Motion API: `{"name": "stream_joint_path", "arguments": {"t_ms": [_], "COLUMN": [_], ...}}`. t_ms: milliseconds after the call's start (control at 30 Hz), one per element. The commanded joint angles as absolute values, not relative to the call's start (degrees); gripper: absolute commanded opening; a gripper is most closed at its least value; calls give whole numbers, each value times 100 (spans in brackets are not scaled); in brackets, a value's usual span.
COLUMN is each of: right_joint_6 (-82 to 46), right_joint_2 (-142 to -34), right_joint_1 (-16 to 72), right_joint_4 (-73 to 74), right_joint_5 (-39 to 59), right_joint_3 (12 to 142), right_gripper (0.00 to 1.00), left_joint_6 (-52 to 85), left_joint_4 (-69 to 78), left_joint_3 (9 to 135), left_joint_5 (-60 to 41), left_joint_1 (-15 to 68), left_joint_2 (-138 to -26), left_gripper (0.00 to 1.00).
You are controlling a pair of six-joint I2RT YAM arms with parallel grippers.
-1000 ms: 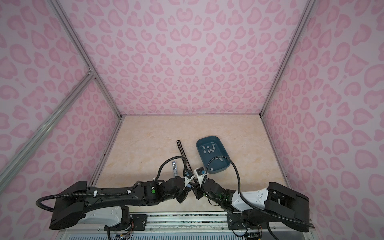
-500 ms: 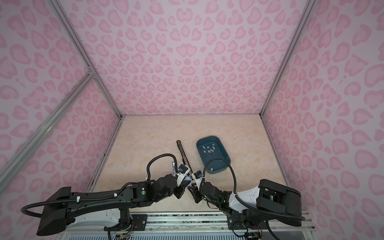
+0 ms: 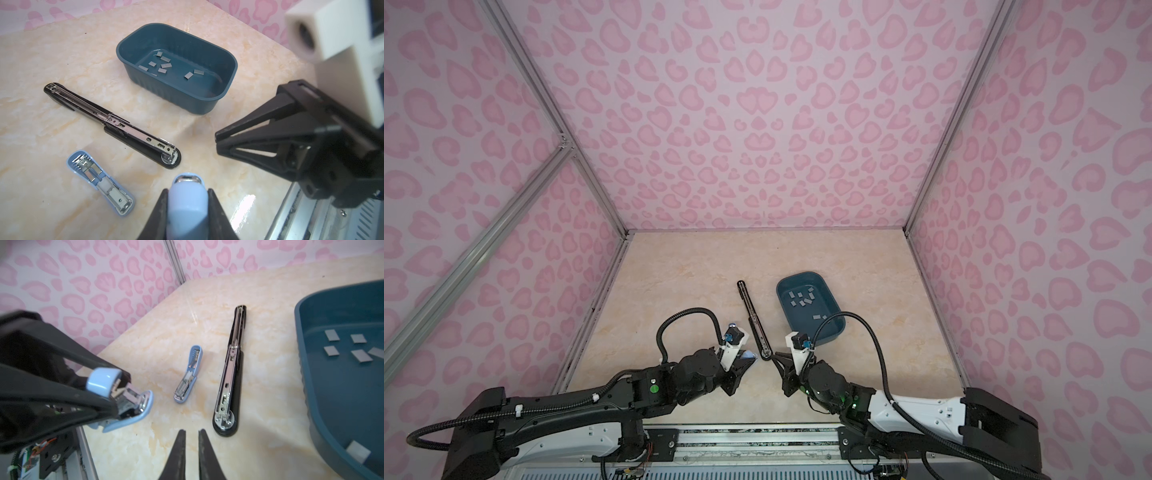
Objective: Load the staples into the stapler
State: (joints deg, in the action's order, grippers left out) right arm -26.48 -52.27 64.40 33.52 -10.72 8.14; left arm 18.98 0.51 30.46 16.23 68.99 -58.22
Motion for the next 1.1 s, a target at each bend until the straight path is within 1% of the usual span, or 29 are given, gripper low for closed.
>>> {"name": "stream_joint_path", "arguments": {"t_ms": [0, 67, 167, 433, 667, 1033, 1067], "right_joint_6": [-2398, -2386, -2380, -2465, -2653, -2795, -2803], "right_joint_2": [-4650, -4378, -4374, -5308, -5970, -6478, -6540], "right_joint_1": [6383, 6325, 6300, 6293, 6306, 6441, 6467], "right_joint_4": [3023, 2991, 2964, 3382, 3860, 4298, 4344], "right_joint_5": [-1033, -856, -637, -94, 35, 70, 70], "right_joint_3": [820, 842, 985, 1258, 1187, 1164, 1174], "right_gripper": [11, 8, 5, 0, 0, 0, 0], "left_joint_6": [1781, 1723, 1621, 1538, 1534, 1488, 1488], "left_joint_4": [337, 406, 495, 617, 725, 1050, 1264], "left_joint_3": [3025, 3023, 3030, 3137, 3255, 3258, 3218], "left_joint_5": [1373, 1257, 1107, 1035, 1169, 1375, 1408], "left_joint_1": [6876, 6872, 6866, 6873, 6842, 6740, 6721], "left_joint_2": [-5820, -5828, -5819, -5989, -5882, -5611, -5559], "left_gripper": [4, 4, 4, 4, 4, 4, 3]}}
